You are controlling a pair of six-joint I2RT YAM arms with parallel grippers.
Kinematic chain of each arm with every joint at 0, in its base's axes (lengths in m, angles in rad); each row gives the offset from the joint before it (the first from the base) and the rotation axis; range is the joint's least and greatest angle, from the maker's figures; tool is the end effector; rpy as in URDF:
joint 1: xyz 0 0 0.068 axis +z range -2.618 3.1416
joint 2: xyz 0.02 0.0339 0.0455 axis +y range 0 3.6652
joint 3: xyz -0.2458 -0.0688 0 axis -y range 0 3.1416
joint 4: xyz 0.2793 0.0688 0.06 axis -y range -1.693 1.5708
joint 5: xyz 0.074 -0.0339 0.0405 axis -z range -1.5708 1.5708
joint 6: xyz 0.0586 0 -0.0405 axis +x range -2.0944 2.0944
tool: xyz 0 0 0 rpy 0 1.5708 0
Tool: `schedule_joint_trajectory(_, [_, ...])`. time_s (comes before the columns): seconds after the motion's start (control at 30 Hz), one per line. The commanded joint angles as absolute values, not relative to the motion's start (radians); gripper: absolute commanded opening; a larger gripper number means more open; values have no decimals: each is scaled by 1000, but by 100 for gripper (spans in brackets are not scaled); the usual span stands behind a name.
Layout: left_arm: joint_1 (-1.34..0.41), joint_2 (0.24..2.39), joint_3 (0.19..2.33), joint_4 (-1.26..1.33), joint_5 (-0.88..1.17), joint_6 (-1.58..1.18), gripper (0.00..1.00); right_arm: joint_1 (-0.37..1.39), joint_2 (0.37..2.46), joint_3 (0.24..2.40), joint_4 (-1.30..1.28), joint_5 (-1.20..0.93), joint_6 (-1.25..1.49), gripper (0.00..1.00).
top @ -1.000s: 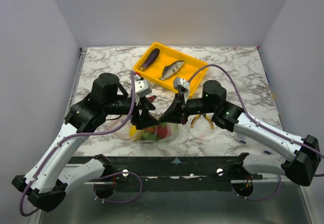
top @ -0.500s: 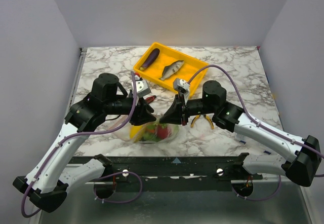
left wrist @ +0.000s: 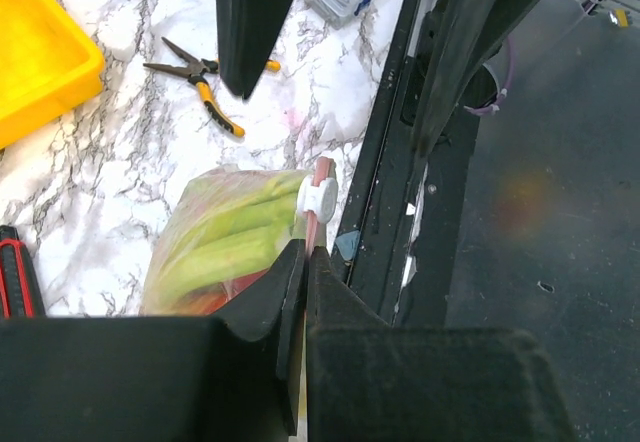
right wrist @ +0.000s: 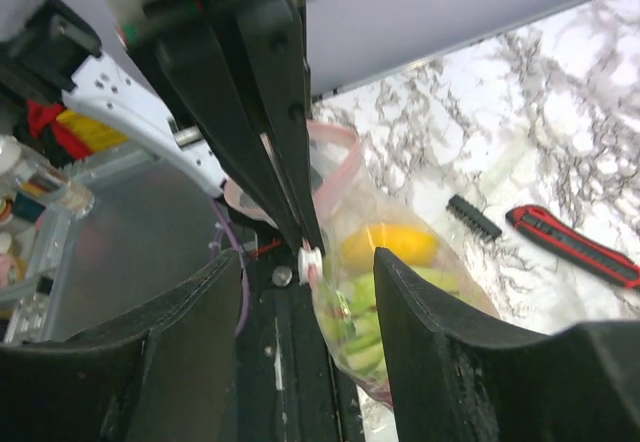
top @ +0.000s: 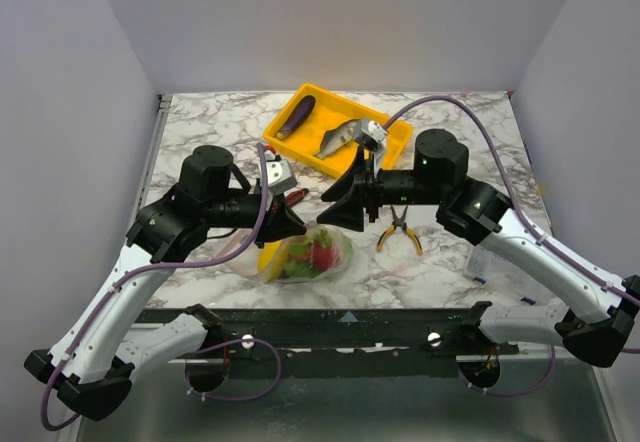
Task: Place the food in the zip-top bag and seal the zipper
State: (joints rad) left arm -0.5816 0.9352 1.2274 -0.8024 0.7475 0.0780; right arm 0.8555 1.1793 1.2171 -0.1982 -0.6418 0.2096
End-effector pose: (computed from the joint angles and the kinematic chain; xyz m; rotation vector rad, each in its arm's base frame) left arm 0.1672 -0.1576 0.3921 1.1116 1.7896 -1.0797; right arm 0.1850 0.2664 0.3919 -1.0667 1.5636 1.3087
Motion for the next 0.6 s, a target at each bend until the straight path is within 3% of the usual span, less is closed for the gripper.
schedule_joint_trajectory(0.0, [-576,927,1263,-802,785,90,0,857,1229,1371,-453,-573,235,58])
schedule_joint_trajectory(0.33, [-576,959,1269,-811,813,61,0,857,1377,1554,-648,-697,210,56])
schedule_joint_trajectory(0.47, [-575,968,1270,-815,816,60,0,857,1395,1572,-661,-699,197,49])
schedule_joint_trajectory(0.57, [-576,970,1275,-816,814,61,0,858,1407,1584,-667,-703,192,36])
